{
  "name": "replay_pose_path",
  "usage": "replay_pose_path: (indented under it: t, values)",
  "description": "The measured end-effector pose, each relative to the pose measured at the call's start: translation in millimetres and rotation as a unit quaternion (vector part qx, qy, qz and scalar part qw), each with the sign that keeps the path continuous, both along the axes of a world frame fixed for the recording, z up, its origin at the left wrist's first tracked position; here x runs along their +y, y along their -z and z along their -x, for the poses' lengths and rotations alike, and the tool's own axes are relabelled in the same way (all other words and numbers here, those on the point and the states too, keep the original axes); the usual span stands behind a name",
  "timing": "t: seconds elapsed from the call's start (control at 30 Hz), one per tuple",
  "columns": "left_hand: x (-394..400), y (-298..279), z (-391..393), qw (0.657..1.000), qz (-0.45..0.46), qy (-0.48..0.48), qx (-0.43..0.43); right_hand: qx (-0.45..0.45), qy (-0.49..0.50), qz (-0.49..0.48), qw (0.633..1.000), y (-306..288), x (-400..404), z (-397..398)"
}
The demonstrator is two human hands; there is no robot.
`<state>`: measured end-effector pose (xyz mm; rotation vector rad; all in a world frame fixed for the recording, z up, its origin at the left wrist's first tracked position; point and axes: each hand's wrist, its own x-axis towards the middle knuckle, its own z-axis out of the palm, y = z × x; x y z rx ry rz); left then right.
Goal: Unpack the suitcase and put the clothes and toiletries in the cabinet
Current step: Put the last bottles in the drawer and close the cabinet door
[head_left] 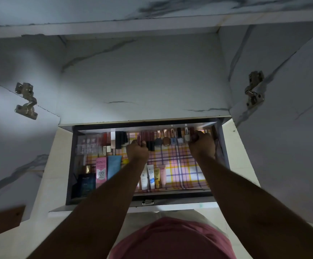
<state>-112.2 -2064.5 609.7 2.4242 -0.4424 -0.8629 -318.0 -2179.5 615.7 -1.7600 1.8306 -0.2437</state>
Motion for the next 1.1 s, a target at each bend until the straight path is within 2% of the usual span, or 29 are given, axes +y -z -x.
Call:
replay_pose_path:
  t: [0.1, 0.2, 0.27, 0.33, 0.43, 0.7, 0.77, 0.9, 1.0, 1.1]
  values:
    - [0, 0, 14, 0.984, -0.008, -0.145, 0.107, -0.003, 0.010, -0.001, 1.000, 3, 2, -1]
    - [-6, -1, 25, 0.927, 0.035, -0.284, 0.243, 0.004, 0.007, -0.014, 1.000, 6, 3, -1]
    - [-12, -4, 26, 0.887, 0.075, -0.352, 0.288, 0.012, 0.003, -0.016, 1.000, 6, 3, -1]
    - [-17, -9, 24, 0.860, 0.103, -0.388, 0.314, 0.016, -0.002, -0.021, 1.000, 7, 2, -1]
    - [-19, -14, 22, 0.850, 0.106, -0.399, 0.326, 0.010, -0.003, -0.024, 1.000, 4, 2, -1]
    - [-13, -14, 10, 0.871, 0.092, -0.358, 0.323, 0.005, 0.016, -0.022, 1.000, -11, 4, -4]
    - [-12, -19, 6, 0.889, 0.077, -0.325, 0.313, 0.005, 0.020, 0.007, 1.000, -19, 8, -10]
    - [-4, -26, -10, 0.930, 0.048, -0.258, 0.258, 0.000, -0.031, 0.038, 0.999, -28, 18, -37]
    - [5, -25, -26, 0.961, 0.024, -0.188, 0.201, -0.035, -0.084, 0.016, 0.996, -36, 25, -66]
    - [14, -21, -40, 0.985, 0.024, -0.099, 0.140, -0.086, -0.125, -0.052, 0.987, -37, 34, -97]
